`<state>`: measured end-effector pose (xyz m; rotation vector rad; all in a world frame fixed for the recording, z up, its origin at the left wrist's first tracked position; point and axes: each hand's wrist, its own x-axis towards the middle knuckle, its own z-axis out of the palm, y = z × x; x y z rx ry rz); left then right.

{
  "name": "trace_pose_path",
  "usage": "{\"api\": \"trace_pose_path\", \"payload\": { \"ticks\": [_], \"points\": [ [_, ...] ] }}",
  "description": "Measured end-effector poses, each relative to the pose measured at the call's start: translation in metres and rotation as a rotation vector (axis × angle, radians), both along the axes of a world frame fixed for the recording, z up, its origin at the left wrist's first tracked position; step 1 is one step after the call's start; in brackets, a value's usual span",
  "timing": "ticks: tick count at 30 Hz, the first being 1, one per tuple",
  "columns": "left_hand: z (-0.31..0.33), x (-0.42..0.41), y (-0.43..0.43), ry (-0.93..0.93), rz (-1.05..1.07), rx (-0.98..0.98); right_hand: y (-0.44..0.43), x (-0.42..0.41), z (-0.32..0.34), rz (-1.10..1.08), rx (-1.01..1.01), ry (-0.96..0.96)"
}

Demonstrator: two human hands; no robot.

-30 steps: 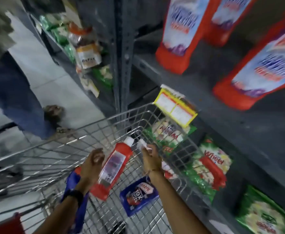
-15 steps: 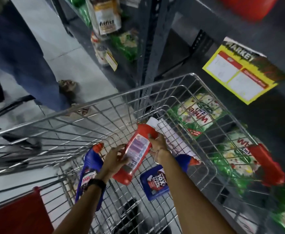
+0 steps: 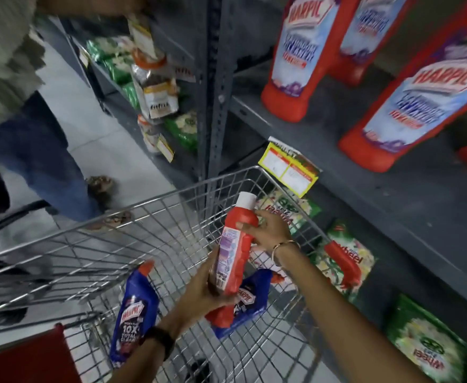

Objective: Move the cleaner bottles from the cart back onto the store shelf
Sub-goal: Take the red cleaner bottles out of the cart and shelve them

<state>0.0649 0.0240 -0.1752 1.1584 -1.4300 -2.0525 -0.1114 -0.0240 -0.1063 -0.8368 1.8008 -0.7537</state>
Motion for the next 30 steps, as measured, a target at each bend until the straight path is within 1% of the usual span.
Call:
{"api": "trace_pose_path", "payload": {
  "ticks": [2,4,7,9,11,12,15,17,19,23,27,30],
  "points": [
    [0.008,-0.001,-0.003,0.008,0.002,0.033,0.005,-0.014,0.014,-0.001,-0.014,-0.151],
    [0.012,0.003,-0.005,0.064,-0.040,0.090,0.010,-0.024,0.020,-0.032,-0.044,-0.181],
    [0.026,0.004,0.000,0.268,-0.079,0.349,0.018,-0.031,0.020,-0.079,-0.099,-0.102],
    [0.031,0.000,0.004,0.403,-0.046,0.540,0.025,-0.029,0.023,-0.083,-0.079,-0.198],
    [0.033,-0.004,0.004,0.418,-0.027,0.635,0.029,-0.025,0.027,-0.111,-0.081,-0.297],
    [0.030,-0.004,0.004,0.392,0.001,0.647,0.030,-0.024,0.028,-0.123,-0.105,-0.266],
    [0.024,-0.005,0.002,0.311,0.060,0.570,0.026,-0.020,0.030,-0.188,-0.231,-0.061],
    [0.024,-0.007,0.000,0.301,0.083,0.533,0.024,-0.016,0.031,-0.207,-0.307,0.017],
    [0.027,-0.009,-0.003,0.279,0.092,0.480,0.021,-0.013,0.031,-0.228,-0.327,0.079],
    [0.032,-0.010,-0.009,0.260,0.095,0.392,0.022,-0.010,0.031,-0.260,-0.354,0.123],
    [0.029,0.001,-0.012,0.269,0.090,0.328,0.029,-0.003,0.028,-0.276,-0.383,0.085],
    [0.022,0.012,-0.013,0.255,0.055,0.333,0.034,0.000,0.026,-0.249,-0.384,0.070]
  ]
}}
